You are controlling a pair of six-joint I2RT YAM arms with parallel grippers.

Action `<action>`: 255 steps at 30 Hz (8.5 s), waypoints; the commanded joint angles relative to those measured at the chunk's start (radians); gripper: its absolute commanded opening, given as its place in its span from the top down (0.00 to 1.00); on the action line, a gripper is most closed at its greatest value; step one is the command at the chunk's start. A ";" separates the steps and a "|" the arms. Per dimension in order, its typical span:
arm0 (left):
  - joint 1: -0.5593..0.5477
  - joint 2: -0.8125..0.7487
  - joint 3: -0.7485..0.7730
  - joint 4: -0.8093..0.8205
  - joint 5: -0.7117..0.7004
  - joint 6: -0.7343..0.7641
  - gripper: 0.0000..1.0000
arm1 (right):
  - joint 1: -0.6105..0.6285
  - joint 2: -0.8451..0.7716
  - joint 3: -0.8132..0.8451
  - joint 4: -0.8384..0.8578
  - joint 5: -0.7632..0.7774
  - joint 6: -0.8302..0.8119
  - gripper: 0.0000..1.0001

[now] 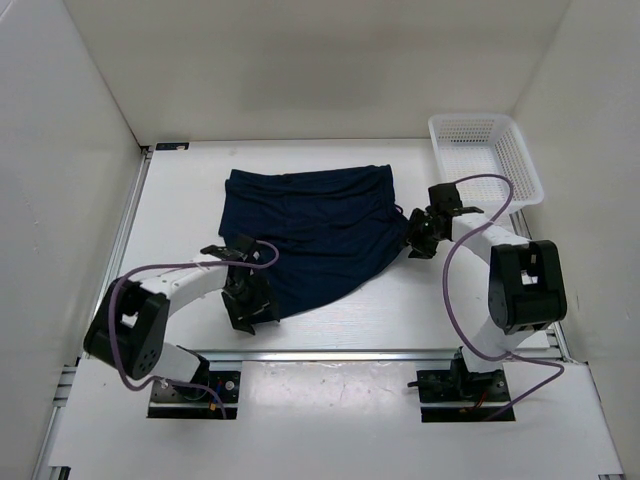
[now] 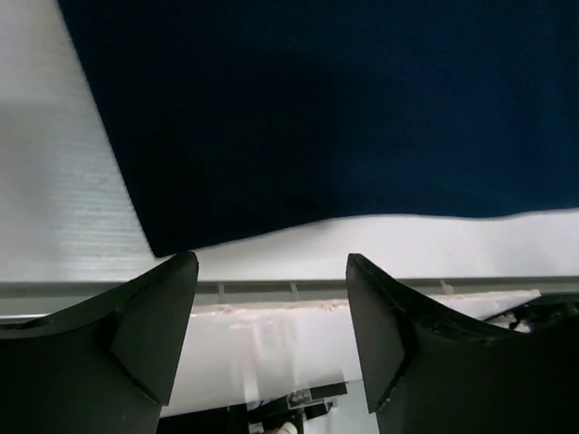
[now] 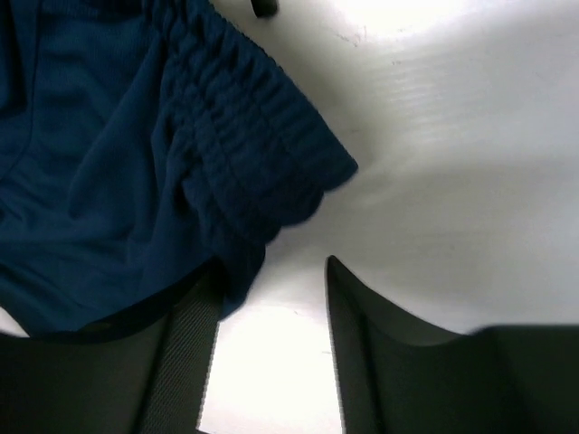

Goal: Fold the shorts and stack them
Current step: Flatten the shorts out, then fold the shorts

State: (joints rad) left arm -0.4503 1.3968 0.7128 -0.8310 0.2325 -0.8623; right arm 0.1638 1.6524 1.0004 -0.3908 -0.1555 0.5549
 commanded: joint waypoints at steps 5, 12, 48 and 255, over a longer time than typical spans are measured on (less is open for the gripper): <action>-0.016 0.108 0.033 0.078 -0.059 -0.018 0.71 | -0.004 0.041 0.046 0.038 -0.015 0.013 0.59; -0.007 0.038 0.057 0.059 -0.122 -0.032 0.89 | -0.004 0.050 0.046 0.038 -0.015 0.004 0.96; 0.228 -0.223 0.212 -0.174 -0.252 0.046 0.90 | -0.004 -0.120 -0.069 -0.014 -0.006 -0.026 1.00; 0.423 1.047 1.868 -0.295 -0.124 0.298 0.32 | -0.004 0.393 0.919 -0.277 0.183 -0.032 0.33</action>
State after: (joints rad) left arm -0.0410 2.5000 2.5481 -1.1168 0.0277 -0.5835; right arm 0.1638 2.1052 1.8954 -0.6907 0.0429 0.5636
